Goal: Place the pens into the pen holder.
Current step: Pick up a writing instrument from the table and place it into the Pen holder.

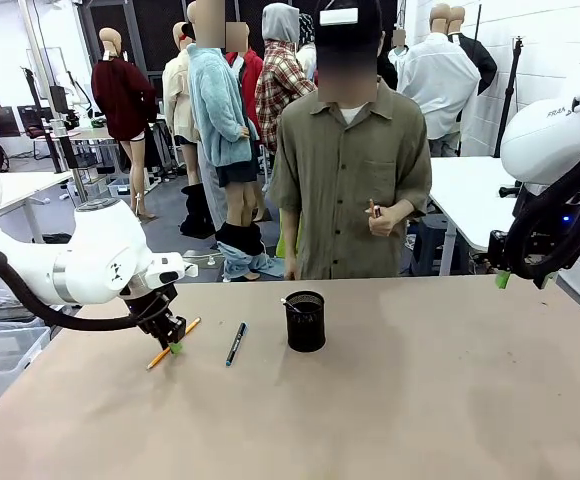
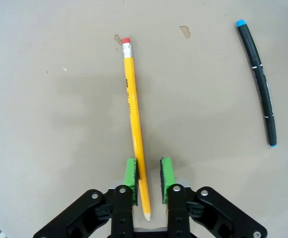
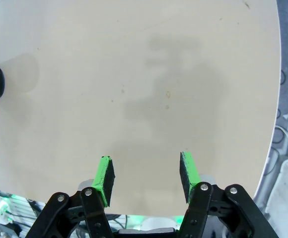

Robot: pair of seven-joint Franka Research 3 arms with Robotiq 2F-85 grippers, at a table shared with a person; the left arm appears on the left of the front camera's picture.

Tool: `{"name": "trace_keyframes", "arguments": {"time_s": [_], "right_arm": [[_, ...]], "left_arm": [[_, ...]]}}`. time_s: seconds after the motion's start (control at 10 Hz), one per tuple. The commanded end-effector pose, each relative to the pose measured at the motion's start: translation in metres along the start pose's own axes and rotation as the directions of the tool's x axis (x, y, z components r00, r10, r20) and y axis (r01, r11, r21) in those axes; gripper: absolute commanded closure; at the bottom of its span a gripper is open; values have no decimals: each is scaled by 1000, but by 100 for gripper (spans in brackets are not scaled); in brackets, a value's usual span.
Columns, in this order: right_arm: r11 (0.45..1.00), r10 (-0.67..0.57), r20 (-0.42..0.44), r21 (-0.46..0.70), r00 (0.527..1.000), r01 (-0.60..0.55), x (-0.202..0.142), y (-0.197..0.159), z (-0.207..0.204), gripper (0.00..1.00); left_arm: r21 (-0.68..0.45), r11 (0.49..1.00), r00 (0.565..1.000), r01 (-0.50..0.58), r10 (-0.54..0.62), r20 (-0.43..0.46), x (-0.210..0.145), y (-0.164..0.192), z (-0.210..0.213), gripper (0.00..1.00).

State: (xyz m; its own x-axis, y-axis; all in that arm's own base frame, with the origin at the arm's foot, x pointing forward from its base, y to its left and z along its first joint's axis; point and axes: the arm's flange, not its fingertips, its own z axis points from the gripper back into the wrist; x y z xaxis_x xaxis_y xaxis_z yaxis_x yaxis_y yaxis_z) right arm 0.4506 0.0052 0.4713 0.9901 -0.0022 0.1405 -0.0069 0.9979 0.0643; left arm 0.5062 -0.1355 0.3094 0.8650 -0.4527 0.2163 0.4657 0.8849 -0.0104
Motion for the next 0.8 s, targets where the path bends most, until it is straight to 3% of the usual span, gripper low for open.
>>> {"name": "trace_keyframes", "arguments": {"time_s": [0.0,0.2,0.4,0.5,0.7], "right_arm": [[999,-20,0,-29,1000,20,-5,2,-2,33],[999,-20,0,-29,1000,20,-5,2,-2,33],[999,-20,0,-29,1000,20,-5,2,-2,33],[999,-20,0,-29,1000,20,-5,2,-2,33],[999,-20,0,-29,1000,20,-5,2,-2,33]], "left_arm": [[-13,1000,1000,-16,16,5,0,0,0,89],[-30,1000,1000,-10,10,-4,0,1,5,89],[-94,995,997,-16,9,-71,-1,4,1,89],[-112,994,996,-10,0,-91,-1,3,-3,99],[-101,995,992,-5,-8,-126,0,1,-4,100]]}}
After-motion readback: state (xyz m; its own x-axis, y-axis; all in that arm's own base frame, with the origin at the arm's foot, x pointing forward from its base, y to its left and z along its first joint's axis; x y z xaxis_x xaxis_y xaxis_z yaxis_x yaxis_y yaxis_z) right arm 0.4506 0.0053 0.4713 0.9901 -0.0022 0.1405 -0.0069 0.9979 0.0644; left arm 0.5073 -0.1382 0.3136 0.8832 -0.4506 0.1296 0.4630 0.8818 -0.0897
